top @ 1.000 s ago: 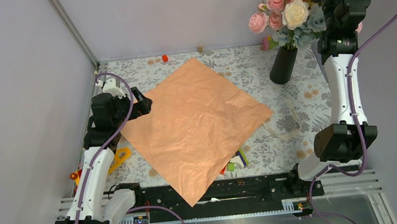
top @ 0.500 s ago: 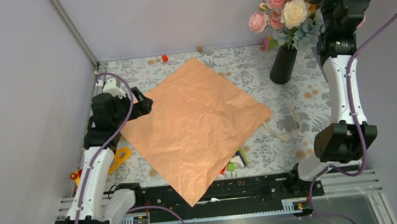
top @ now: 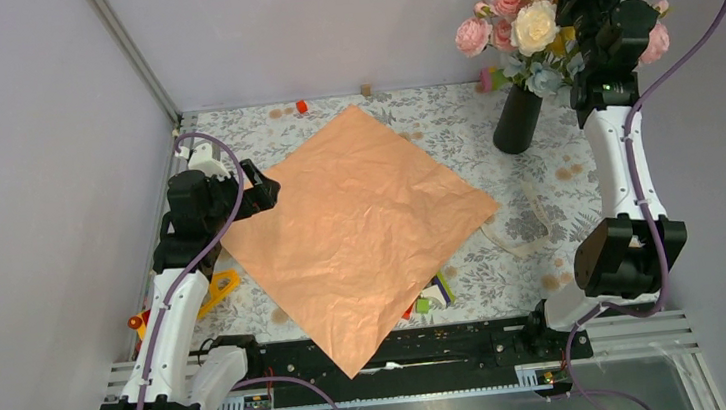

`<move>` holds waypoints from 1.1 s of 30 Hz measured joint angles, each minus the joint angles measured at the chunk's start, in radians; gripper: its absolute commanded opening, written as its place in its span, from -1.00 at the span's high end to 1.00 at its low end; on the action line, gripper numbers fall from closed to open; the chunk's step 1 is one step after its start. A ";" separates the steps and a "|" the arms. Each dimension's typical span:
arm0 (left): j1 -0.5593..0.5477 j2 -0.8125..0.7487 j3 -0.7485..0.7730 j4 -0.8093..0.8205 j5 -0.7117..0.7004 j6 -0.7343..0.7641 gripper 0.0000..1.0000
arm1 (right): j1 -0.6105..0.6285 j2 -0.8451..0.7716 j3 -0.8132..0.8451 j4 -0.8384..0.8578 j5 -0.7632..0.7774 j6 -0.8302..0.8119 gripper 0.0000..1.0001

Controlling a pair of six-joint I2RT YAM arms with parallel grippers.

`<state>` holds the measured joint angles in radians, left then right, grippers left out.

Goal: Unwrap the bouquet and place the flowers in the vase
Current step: Insert the fake flower into the vase.

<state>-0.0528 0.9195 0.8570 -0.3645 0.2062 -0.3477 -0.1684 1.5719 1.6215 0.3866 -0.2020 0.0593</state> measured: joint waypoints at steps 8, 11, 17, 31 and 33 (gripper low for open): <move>0.000 0.003 0.000 0.000 0.007 -0.001 -0.98 | 0.000 -0.017 0.037 -0.008 0.014 0.001 1.00; 0.000 0.007 0.000 0.000 0.008 -0.002 -0.98 | 0.000 -0.036 0.067 -0.008 0.027 0.008 1.00; 0.000 0.007 0.000 0.000 0.018 -0.008 -0.98 | 0.000 -0.068 0.103 -0.007 0.031 0.022 1.00; 0.000 0.007 0.000 0.000 0.023 -0.011 -0.98 | 0.000 -0.086 0.055 0.095 0.108 0.025 1.00; 0.000 0.007 0.000 0.000 0.023 -0.011 -0.98 | 0.000 -0.094 0.015 0.122 0.132 0.025 1.00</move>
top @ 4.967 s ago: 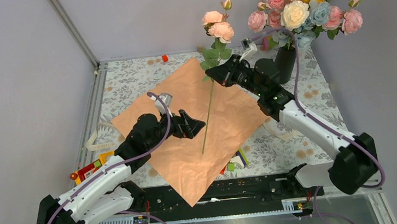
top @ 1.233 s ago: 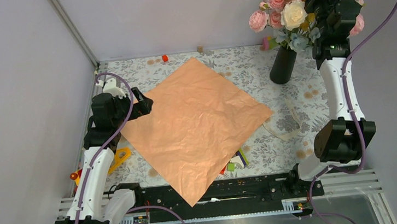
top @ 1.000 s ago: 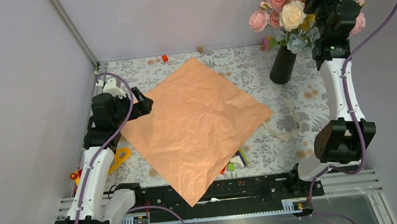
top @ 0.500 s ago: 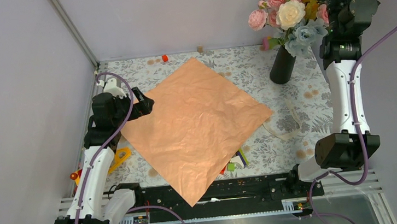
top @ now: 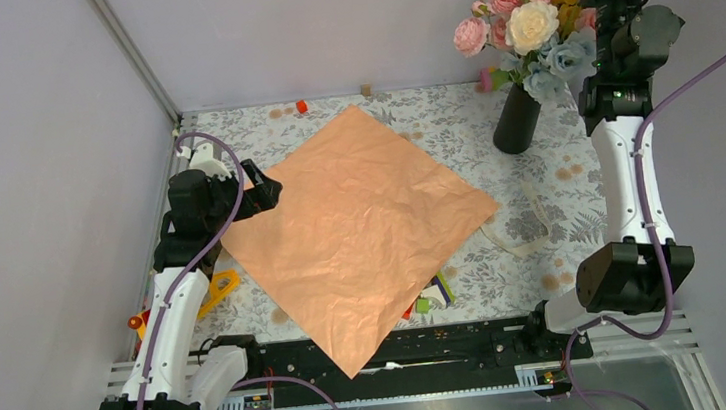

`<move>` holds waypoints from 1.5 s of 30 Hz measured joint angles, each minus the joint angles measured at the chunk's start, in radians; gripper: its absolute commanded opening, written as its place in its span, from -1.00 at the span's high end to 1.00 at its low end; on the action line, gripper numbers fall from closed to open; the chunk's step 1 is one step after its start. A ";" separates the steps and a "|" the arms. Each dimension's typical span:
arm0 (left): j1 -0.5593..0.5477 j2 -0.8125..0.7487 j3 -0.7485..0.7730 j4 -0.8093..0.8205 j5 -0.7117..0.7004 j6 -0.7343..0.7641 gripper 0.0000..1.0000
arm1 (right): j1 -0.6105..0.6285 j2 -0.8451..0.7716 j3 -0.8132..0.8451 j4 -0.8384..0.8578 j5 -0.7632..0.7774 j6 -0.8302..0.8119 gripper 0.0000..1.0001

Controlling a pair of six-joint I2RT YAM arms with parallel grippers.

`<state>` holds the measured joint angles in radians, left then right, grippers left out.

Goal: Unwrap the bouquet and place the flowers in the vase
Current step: Insert the fake flower into the vase.

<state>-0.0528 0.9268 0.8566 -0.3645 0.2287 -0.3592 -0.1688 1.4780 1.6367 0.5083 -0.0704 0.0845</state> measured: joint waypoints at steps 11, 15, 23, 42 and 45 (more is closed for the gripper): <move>0.000 0.000 -0.008 0.000 0.000 0.000 -0.98 | 0.000 0.008 0.002 0.070 0.107 0.031 1.00; 0.000 0.000 -0.016 0.000 0.000 0.000 -0.98 | 0.000 0.024 0.020 0.066 0.107 0.055 1.00; 0.000 0.000 -0.016 0.000 0.003 0.000 -0.98 | 0.000 0.046 -0.042 0.051 0.105 0.055 1.00; 0.000 0.000 -0.016 0.000 0.004 0.000 -0.98 | 0.000 0.044 -0.076 0.058 0.104 0.039 1.00; 0.000 0.000 -0.016 0.000 0.005 0.000 -0.98 | 0.000 0.023 -0.069 0.046 0.105 0.024 1.00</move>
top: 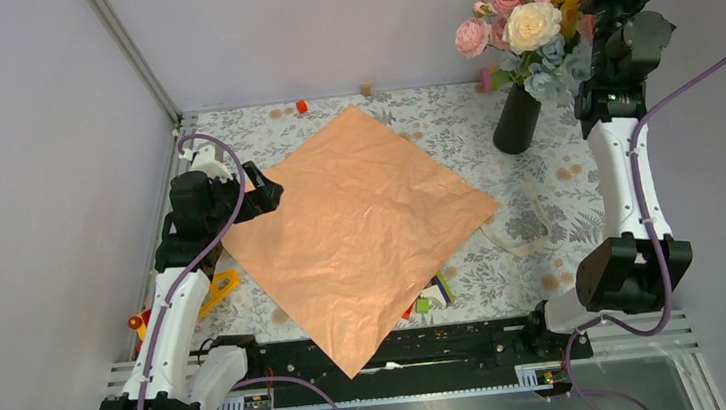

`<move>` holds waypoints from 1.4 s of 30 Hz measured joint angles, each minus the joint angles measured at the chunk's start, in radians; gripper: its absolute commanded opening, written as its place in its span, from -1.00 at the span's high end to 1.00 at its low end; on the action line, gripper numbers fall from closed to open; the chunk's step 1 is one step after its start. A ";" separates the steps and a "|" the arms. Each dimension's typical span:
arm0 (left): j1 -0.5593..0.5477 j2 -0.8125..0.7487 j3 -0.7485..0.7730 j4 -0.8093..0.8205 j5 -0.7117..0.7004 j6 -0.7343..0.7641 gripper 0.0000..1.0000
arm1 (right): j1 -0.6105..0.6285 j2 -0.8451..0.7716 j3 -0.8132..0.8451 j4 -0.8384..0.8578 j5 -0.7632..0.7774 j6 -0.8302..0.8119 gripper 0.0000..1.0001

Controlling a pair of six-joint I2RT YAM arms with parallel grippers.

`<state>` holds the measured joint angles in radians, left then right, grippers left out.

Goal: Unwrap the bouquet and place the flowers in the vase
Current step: Insert the fake flower into the vase.

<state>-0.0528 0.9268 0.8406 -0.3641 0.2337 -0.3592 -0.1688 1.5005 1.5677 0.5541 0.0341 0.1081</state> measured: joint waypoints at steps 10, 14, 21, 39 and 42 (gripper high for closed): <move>0.000 0.000 0.000 0.000 0.012 -0.005 -0.98 | 0.000 -0.157 0.019 -0.003 0.002 -0.057 1.00; 0.000 0.000 0.000 0.000 0.018 -0.007 -0.98 | 0.000 -0.205 0.060 0.010 0.003 -0.066 1.00; 0.000 -0.005 0.000 0.000 0.027 -0.008 -0.98 | 0.000 -0.308 0.066 0.043 0.002 -0.066 1.00; 0.000 -0.022 -0.006 0.008 0.039 -0.011 -0.98 | 0.000 -0.294 0.041 0.137 -0.037 -0.038 1.00; 0.000 -0.021 -0.010 0.008 0.039 -0.011 -0.98 | 0.000 -0.220 0.055 0.130 -0.037 -0.022 1.00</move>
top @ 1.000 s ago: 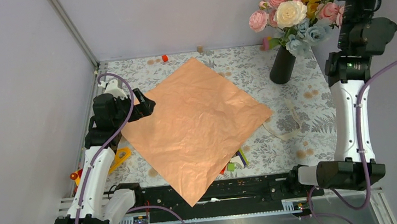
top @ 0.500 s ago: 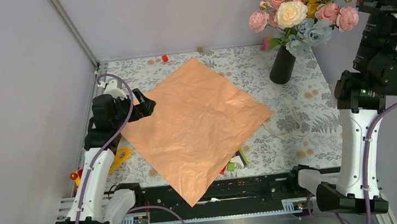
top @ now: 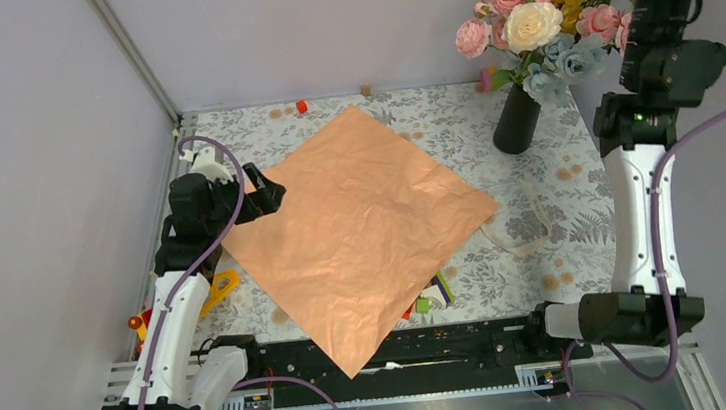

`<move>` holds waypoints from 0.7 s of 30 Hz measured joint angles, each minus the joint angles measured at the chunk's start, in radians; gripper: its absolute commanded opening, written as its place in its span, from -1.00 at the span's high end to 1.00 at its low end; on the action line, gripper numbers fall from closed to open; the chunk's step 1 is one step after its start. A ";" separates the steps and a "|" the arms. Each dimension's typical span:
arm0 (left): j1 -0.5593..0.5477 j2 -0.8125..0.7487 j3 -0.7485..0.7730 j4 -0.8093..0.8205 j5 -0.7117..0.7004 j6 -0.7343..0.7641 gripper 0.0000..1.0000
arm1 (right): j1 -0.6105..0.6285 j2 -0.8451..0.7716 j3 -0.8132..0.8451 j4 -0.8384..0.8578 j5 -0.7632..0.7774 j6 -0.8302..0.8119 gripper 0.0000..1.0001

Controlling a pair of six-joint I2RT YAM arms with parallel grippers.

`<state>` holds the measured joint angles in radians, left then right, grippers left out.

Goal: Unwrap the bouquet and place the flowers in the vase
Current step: Insert the fake flower into the vase.

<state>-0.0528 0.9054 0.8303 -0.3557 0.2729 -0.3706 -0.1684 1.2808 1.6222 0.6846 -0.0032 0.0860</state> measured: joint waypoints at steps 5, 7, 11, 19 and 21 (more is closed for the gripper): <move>0.000 0.012 -0.001 0.002 0.000 0.000 -0.98 | 0.000 0.096 0.021 -0.048 0.000 0.018 1.00; 0.000 0.019 -0.001 0.002 0.000 0.000 -0.98 | 0.000 0.118 0.035 -0.069 0.000 0.020 1.00; 0.000 0.026 -0.001 0.003 0.000 0.000 -0.98 | 0.000 0.140 0.063 -0.083 -0.009 0.021 1.00; 0.000 0.027 -0.001 0.006 0.000 0.000 -0.98 | 0.000 0.214 0.136 -0.134 -0.045 0.033 1.00; 0.000 0.027 -0.001 0.006 0.000 0.000 -0.98 | 0.000 0.235 0.142 -0.151 -0.052 0.037 1.00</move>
<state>-0.0528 0.9325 0.8291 -0.3500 0.2733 -0.3706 -0.1684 1.5158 1.7645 0.5335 -0.0555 0.1234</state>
